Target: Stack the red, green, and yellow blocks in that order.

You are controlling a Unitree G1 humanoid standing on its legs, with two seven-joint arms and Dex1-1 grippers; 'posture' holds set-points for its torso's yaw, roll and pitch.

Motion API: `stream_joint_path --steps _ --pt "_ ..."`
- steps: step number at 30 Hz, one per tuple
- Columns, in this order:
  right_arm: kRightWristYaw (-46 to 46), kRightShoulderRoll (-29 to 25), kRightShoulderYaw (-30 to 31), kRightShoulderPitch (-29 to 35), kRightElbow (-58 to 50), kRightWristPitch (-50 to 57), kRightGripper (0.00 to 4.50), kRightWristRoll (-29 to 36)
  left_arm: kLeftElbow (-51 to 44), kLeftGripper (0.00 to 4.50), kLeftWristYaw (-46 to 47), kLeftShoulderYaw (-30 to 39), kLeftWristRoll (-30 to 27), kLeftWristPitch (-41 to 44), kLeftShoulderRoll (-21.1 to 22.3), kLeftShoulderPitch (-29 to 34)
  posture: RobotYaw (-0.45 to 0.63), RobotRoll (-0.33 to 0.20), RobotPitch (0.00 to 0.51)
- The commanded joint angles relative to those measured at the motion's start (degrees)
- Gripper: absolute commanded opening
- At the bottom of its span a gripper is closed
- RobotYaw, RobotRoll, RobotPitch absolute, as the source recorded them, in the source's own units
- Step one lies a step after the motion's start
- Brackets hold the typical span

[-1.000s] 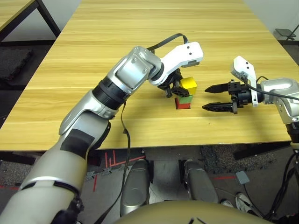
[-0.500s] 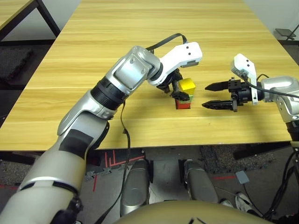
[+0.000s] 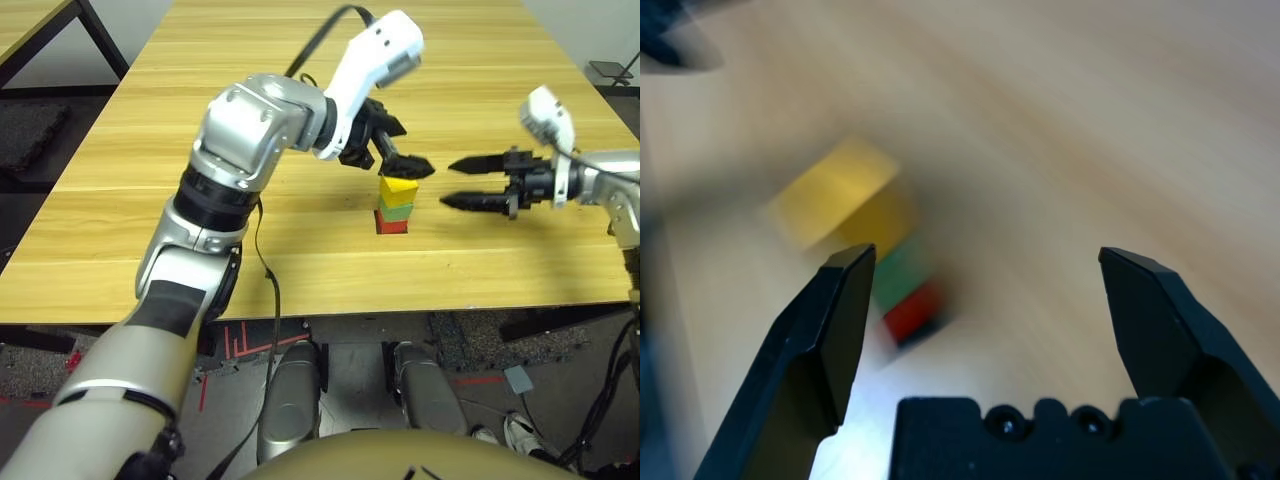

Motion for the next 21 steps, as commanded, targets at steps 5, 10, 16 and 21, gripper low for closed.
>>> stream_joint_path --steps 5,10,16,21 --pt "-18.0 4.7 -11.6 -1.2 25.4 -25.3 4.5 -2.8 -3.2 4.46 19.8 16.6 7.7 -30.0 -1.7 24.5 0.17 -0.109 0.094" --pt "-18.0 3.0 -12.2 -2.3 38.6 -38.2 4.5 -5.1 -1.1 4.46 26.6 18.6 10.4 -47.2 -3.5 33.5 0.18 -0.116 0.088" --pt "-19.9 1.3 -12.5 -1.9 46.2 -45.7 4.5 -7.2 3.0 4.46 32.1 17.0 17.3 -66.1 -2.3 42.3 0.18 -0.136 0.09" --pt "-27.8 0.5 -12.8 -1.8 49.3 -50.5 4.5 -9.2 8.0 4.46 36.1 15.8 18.9 -72.1 -3.3 45.1 0.18 -0.153 0.098"
